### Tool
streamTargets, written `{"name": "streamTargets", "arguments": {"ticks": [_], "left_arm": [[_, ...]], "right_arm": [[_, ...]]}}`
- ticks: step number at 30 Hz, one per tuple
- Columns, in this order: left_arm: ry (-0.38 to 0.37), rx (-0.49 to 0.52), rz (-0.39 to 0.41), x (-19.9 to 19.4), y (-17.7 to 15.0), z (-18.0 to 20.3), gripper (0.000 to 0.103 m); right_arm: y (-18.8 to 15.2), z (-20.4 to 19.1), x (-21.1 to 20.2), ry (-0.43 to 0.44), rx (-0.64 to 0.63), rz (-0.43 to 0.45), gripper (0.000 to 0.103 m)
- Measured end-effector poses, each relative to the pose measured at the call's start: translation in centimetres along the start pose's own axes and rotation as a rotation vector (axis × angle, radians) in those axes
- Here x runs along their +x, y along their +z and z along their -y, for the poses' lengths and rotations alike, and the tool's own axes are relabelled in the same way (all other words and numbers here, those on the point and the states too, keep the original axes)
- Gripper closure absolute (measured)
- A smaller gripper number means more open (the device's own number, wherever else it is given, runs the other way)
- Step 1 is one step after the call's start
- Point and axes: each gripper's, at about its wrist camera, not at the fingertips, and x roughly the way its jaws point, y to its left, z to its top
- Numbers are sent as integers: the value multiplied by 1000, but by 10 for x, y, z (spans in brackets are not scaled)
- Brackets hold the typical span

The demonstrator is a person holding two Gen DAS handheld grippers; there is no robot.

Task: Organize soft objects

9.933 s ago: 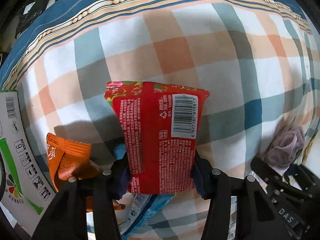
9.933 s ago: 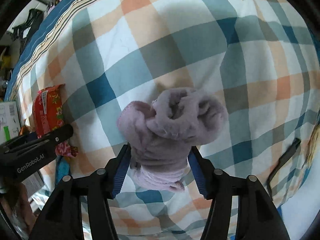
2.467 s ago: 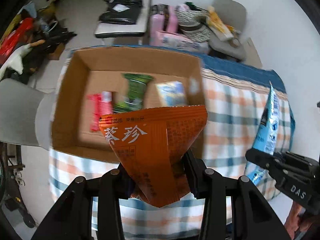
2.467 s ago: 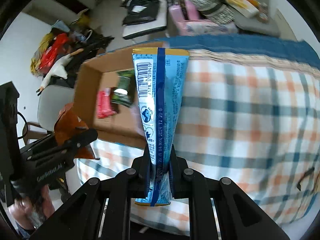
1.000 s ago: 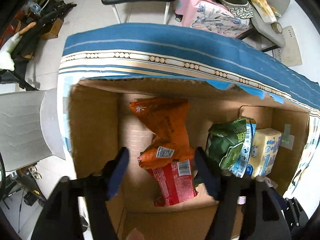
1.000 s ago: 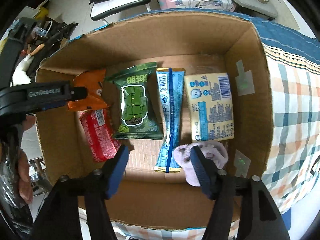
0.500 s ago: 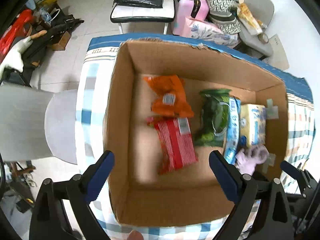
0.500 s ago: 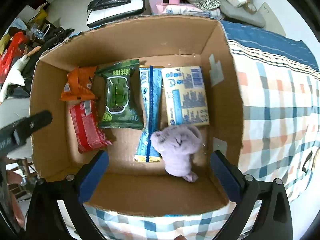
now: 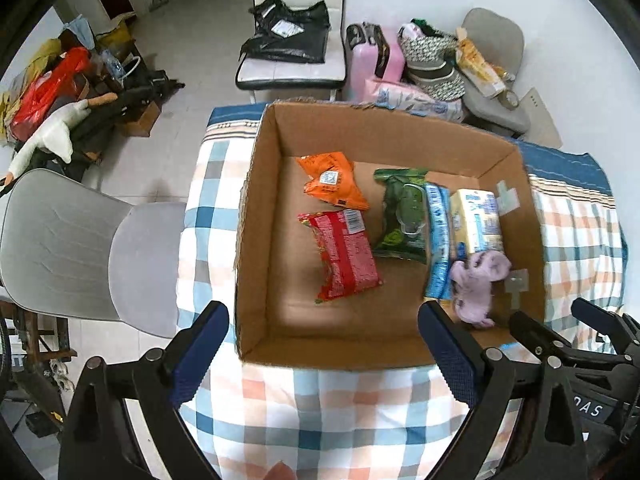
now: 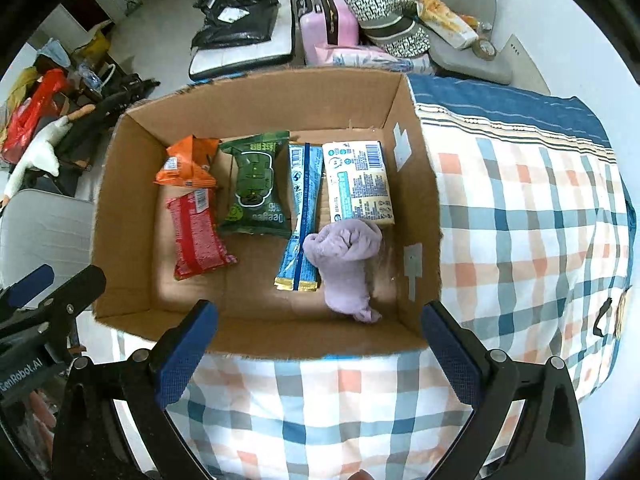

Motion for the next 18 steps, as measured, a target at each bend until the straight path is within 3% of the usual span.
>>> {"name": "streamTargets", "arguments": {"ticks": [7, 18], "left_arm": [[0, 7, 87, -49, -19, 10, 6], [16, 32, 260, -157, -60, 23, 6]], "right_arm": [[-22, 7, -47, 23, -3, 71, 0], [-78, 12, -170, 38, -29, 282, 0]]}}
